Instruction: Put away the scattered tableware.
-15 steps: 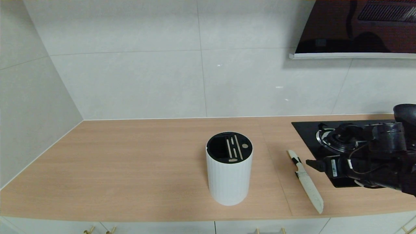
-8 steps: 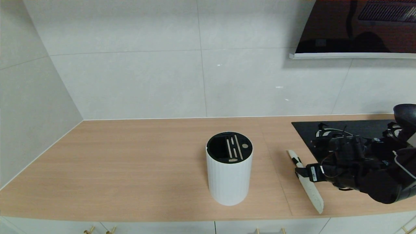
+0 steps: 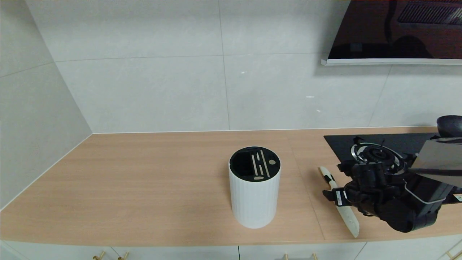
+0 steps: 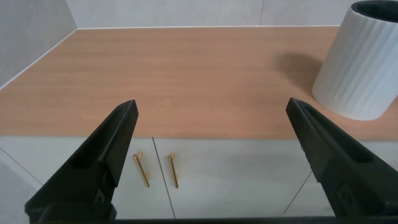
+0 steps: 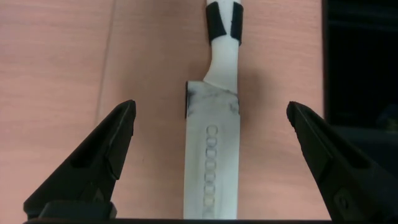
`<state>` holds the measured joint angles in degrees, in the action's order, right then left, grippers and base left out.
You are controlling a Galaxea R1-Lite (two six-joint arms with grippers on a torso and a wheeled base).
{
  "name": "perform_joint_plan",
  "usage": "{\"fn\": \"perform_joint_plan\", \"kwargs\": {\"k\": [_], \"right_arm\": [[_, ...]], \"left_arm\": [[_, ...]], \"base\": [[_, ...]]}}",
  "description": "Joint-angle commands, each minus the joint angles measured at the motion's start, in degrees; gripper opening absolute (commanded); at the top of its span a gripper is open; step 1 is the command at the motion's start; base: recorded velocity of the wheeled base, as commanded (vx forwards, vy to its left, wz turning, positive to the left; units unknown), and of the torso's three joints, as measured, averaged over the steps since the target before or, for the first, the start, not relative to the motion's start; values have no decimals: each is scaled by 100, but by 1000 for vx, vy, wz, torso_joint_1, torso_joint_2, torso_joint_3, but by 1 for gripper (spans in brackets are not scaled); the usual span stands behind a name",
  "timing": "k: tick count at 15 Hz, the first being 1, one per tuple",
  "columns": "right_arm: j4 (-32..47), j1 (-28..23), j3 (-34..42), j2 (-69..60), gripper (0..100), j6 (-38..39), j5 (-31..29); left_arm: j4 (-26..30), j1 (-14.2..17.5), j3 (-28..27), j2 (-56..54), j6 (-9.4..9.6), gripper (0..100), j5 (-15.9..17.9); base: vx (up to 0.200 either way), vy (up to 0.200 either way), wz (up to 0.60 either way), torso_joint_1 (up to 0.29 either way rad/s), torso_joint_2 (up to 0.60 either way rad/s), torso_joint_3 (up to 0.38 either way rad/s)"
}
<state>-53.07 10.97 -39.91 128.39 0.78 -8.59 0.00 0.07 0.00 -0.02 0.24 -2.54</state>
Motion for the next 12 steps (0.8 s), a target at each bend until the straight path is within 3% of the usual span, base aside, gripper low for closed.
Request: {"fn": "perform_joint_plan", "kwargs": {"k": [1,12], "right_arm": [[-46,-16,-96,318,100,71,-2],[-55,-78,-421,626,100,353,-116]], "left_arm": [[0,1,0,2,2,100,-1],[0,1,0,2,2,100,-1]], "base": [[0,0,0,0,0,0],[0,0,0,0,0,0]]}}
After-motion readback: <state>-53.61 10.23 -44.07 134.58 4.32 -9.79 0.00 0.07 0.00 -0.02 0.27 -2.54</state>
